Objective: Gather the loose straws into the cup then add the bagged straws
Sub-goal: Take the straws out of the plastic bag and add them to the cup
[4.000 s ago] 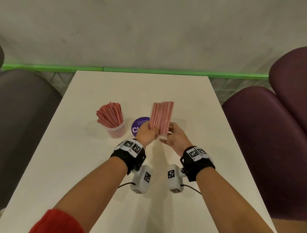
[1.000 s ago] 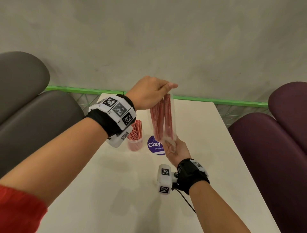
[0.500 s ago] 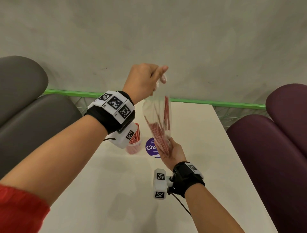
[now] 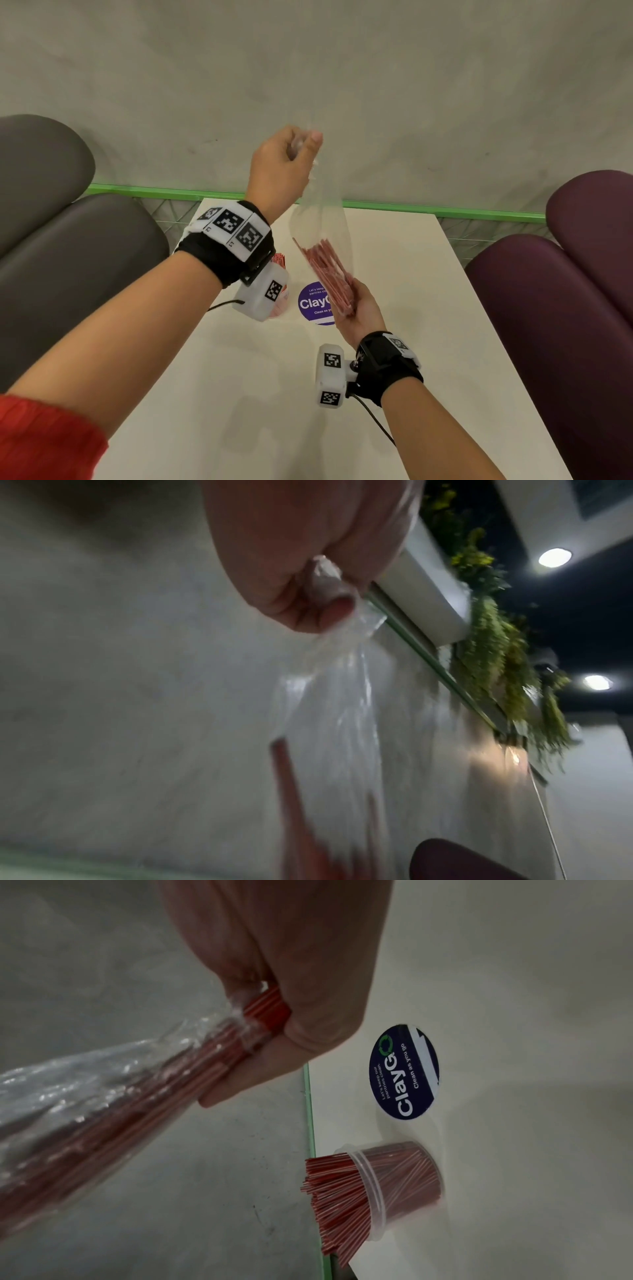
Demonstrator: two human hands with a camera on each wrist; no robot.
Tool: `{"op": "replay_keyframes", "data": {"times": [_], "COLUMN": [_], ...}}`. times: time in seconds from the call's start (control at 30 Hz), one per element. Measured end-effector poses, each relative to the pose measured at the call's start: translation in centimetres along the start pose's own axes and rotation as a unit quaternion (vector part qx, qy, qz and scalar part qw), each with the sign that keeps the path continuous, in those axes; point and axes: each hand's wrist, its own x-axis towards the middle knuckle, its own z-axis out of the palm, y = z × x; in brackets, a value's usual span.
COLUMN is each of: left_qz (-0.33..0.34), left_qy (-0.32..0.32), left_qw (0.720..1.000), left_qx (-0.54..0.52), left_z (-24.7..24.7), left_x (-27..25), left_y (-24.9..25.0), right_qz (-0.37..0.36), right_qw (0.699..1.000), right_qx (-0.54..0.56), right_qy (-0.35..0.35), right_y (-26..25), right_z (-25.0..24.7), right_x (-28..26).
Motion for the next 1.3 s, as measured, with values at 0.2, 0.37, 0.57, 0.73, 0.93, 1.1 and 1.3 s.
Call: {"op": "replay_keyframes", "data": {"times": [0.2, 0.37, 0.57, 0.73, 0.93, 1.1, 1.3], "left_qz": [-0.056, -0.065, -0.047, -0.008, -0.014, -0.062, -0.117], "left_qy": [-0.140, -0.145, -0.137, -0.075, 0.010, -0.041, 0.013], "left_qw": [0.988, 0.987, 0.989, 0.994, 0.999, 0.997, 0.990], "left_qx": [0.026, 0.006, 0.014, 0.080, 0.039, 0.011, -0.084], "left_z": [1.2, 3.7, 3.9, 4.0, 4.9, 4.6, 3.5], "left_x": [-4.7, -6.9, -6.8, -6.0, -6.3, -5.5, -3.5], "left_y": [-3.3, -5.6, -6.5, -7.3, -6.7, -5.2, -4.9], "right_qz": [-0.011, -0.012, -0.028, -0.044, -0.003, 0.054, 0.085], "right_qw": [1.000, 0.997, 0.995, 0.994, 0.996, 0.991, 0.982], "right_qx": [-0.015, -0.077, -0.088, -0.097, -0.087, -0.120, -0.165], "right_qy": [0.010, 0.017, 0.025, 0.024, 0.012, -0.001, -0.034], "right_y": [0.0, 0.6, 0.7, 0.5, 1.2, 0.9, 0.3], "right_z": [1.0, 1.3, 1.1, 2.0, 3.0, 2.9, 3.0], "right_x": [-0.1, 0.0, -0.2, -0.7, -1.5, -1.5, -1.6]}}
